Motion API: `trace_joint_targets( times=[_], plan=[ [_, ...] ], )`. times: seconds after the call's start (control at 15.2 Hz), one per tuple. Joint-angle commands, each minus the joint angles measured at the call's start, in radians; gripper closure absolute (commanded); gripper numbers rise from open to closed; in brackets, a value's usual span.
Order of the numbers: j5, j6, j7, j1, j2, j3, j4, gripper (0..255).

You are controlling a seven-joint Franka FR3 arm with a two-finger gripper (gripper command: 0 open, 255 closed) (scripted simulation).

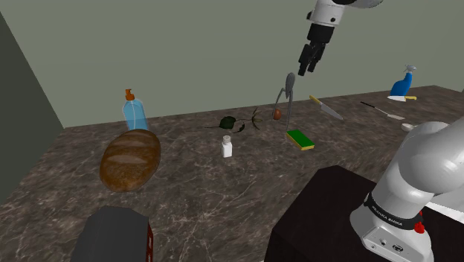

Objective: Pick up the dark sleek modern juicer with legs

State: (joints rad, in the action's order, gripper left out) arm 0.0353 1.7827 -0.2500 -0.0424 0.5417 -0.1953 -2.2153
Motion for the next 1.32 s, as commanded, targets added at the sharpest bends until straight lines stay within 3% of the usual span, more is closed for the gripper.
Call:
trace_joint_targets(
  times=[0.0,0.46,0.92,1.25],
  plan=[
    [0.005,0.036,-0.058,-0.002,-0.058,-0.039,0.022,0],
    [-0.033,0.091,-0.253,-0.001,-0.295,-0.159,0.202,0],
    [-0.141,0.09,-0.449,-0.026,-0.559,-0.244,0.441,0],
    [-0.145,0.156,-0.456,-0.027,-0.563,-0.242,0.378,0]
  ],
)
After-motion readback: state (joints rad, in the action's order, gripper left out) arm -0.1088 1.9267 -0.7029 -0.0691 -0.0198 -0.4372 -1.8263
